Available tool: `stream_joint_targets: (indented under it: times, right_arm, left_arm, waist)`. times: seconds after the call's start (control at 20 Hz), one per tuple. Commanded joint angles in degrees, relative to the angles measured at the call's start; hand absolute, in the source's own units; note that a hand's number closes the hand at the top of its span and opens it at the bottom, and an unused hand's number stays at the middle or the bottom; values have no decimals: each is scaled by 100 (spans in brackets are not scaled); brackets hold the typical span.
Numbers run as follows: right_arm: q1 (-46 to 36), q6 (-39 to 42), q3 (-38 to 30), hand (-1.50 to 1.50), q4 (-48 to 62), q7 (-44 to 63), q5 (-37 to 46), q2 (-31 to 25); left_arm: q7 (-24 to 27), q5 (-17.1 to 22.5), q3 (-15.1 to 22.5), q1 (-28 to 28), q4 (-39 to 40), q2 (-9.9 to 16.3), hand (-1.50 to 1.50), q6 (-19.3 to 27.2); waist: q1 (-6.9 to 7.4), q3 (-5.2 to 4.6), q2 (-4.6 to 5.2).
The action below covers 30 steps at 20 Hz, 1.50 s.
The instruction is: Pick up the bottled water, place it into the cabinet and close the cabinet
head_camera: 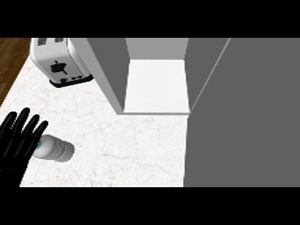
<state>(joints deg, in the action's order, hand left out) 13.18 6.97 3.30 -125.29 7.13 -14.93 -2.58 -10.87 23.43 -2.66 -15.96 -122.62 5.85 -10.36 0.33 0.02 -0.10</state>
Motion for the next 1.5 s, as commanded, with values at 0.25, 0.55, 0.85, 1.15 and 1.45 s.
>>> stream_joint_targets:
  times: [0.25, 0.55, 0.85, 1.15, 1.45]
  right_arm:
    - [1031, 371, -90, -150, -671, 412, -845, -103]
    - [1501, 613, 453, -150, -526, -171, -275, 245]
    - [2084, 987, 437, -150, -622, -582, -325, 153]
    - [2115, 1076, 593, -150, -321, -1051, 8, 250]
    - [1849, 996, 559, -150, -194, -981, 8, 252]
  left_arm:
    - [-168, 1268, -925, -1210, -266, 333, -150, -892]
    - [178, 963, -1068, -1366, -21, 42, -150, -1314]
    - [167, 1457, -1596, -1863, -60, 105, -150, -1837]
    - [290, 1523, -2035, -1258, 543, 259, -150, -2041]
    - [502, 1117, -2242, -940, 1066, 48, -150, -2028]
  waist:
    - [-26, -2, -6]
    - [-36, -3, -4]
    - [-42, -1, -8]
    - [-58, -2, -3]
    - [-44, -2, 3]
